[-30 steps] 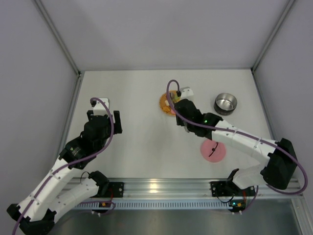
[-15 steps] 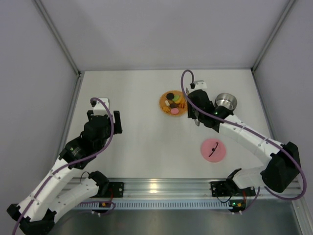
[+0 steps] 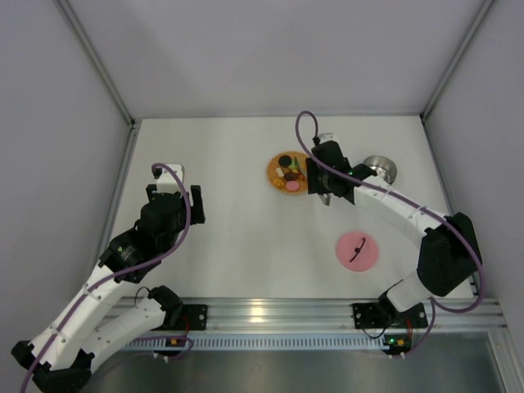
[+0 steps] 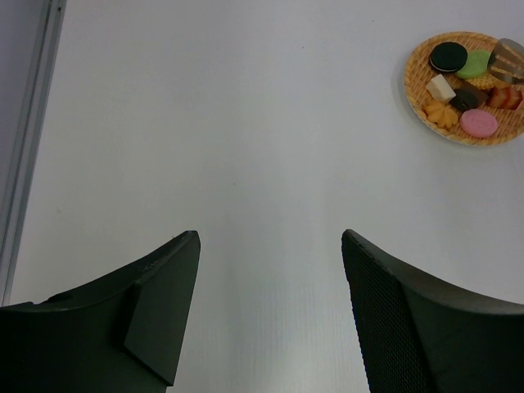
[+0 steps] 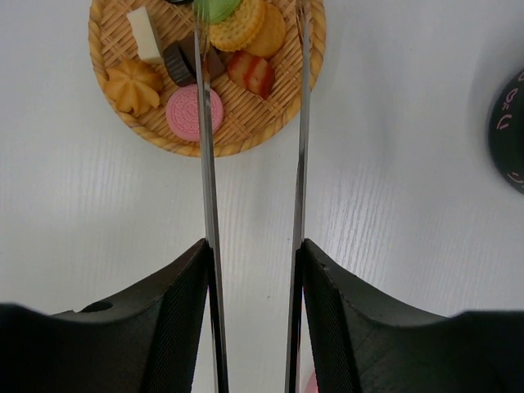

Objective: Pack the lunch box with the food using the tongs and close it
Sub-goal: Pick up the fake food from the plate.

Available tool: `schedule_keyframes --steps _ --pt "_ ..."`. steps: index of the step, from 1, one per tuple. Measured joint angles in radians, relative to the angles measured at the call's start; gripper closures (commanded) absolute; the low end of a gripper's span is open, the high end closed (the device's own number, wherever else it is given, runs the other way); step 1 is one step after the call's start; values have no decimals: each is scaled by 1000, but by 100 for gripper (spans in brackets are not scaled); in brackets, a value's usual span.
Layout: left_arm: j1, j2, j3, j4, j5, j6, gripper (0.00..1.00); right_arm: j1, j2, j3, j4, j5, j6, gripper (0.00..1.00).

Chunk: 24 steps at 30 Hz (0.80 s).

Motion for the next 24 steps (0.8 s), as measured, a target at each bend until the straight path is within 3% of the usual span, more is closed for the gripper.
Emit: schedule_keyframes --steps 12,24 --pt "0 1 0 0 7 0 25 -46 49 0 18 -108 6 54" --pt "0 13 0 0 7 0 25 -69 79 0 30 -171 14 66"
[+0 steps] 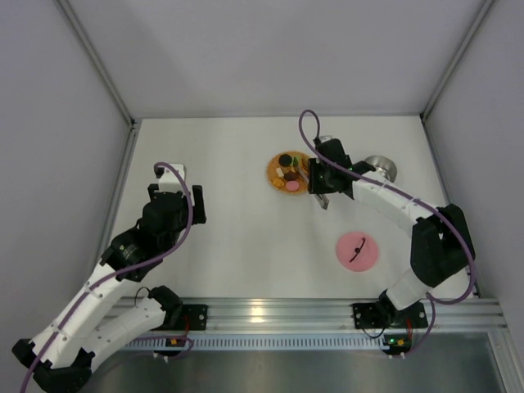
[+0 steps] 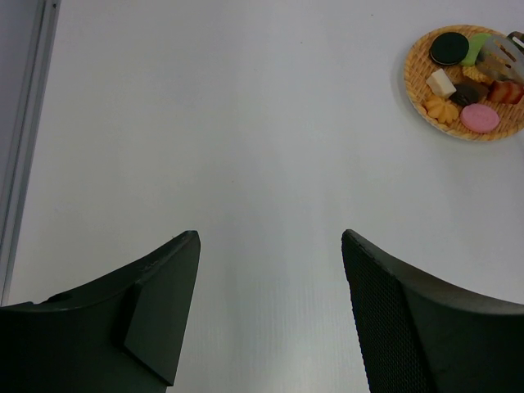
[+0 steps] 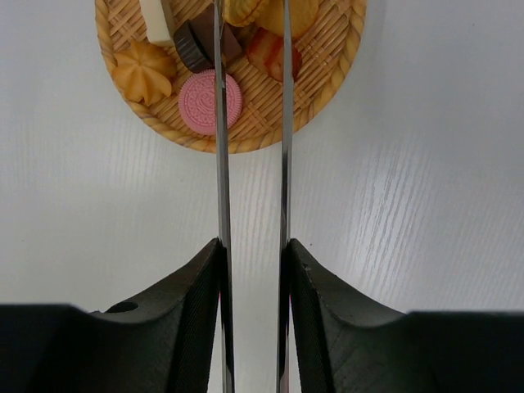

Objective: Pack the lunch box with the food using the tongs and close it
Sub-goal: Pick up the fake food from the plate.

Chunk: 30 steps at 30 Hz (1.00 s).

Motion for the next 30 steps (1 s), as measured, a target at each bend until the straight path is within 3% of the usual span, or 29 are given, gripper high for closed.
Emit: schedule_keyframes --steps 30 --pt "0 0 0 0 4 0 25 -29 -92 1 -9 -36 14 82"
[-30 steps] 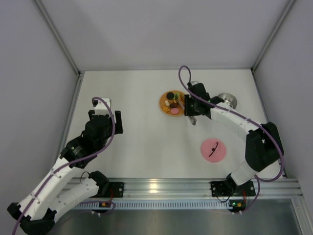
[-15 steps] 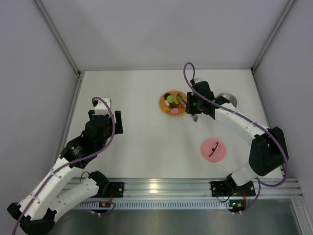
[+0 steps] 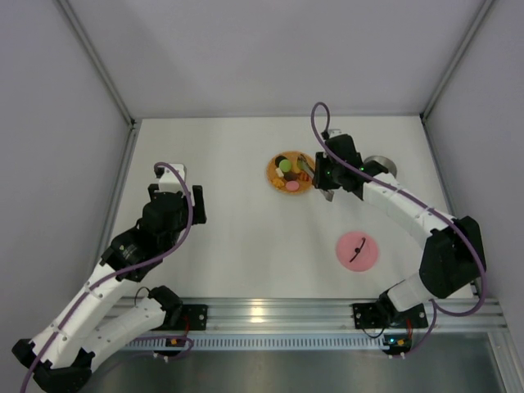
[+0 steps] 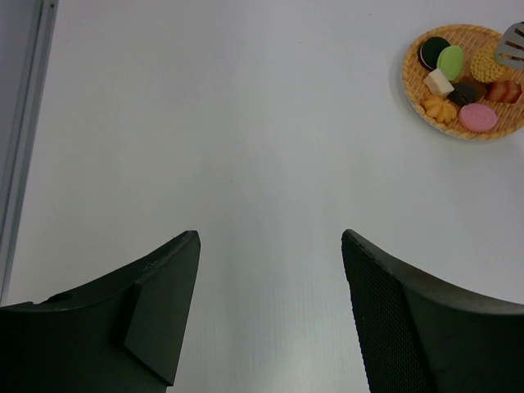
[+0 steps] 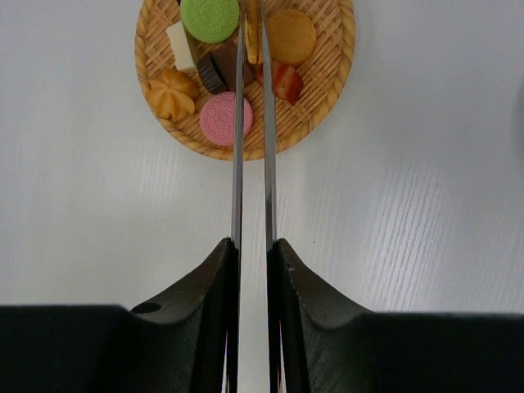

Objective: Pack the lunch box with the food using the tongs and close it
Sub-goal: Pick up the fake food from the plate, then place the fake food in the packing box.

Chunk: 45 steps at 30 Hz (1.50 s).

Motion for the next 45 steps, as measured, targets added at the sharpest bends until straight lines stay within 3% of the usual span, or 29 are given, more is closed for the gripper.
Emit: schedule_keyframes --steps 10,19,25,40,45 --pt "0 -9 0 0 4 0 25 -48 -80 0 -23 42 0 86" --pt "0 -9 0 0 14 0 25 -187 -340 -16 -72 98 0 85" --pt "0 -9 0 0 28 0 25 -327 -500 -117 -121 129 -2 85" --pt "0 -8 0 0 31 0 25 -381 -521 -251 -172 135 -12 86" --pt "0 -8 0 0 31 0 25 -381 -509 -251 -171 135 -13 80"
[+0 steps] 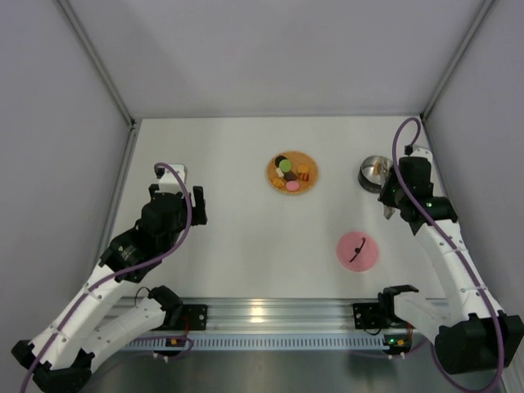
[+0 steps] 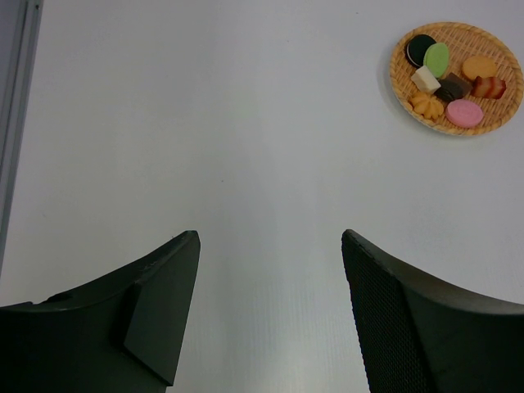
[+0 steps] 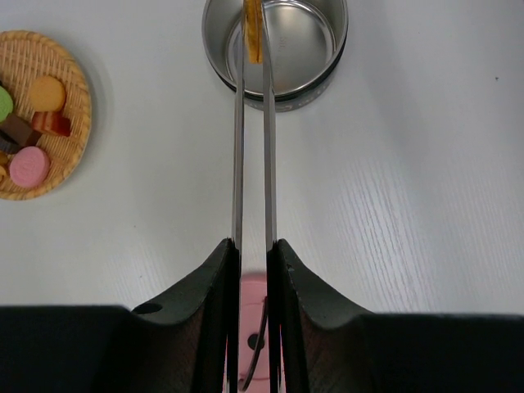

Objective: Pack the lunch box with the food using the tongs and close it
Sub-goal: Place the fake food in the packing box.

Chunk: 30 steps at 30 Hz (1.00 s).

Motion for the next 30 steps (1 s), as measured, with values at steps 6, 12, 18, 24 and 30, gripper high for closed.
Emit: schedule_keyframes --steps 6,12,18,24,30 --pt "0 0 0 0 0 0 25 0 7 0 -1 2 -2 71" --pt "0 0 0 0 0 0 25 0 7 0 -1 4 -2 66" --pt "0 0 0 0 0 0 25 0 7 0 -1 3 -8 60" --pt "0 0 0 0 0 0 25 0 7 4 -2 -13 -10 60" --pt "0 0 0 0 0 0 25 11 39 95 -19 -75 -17 61"
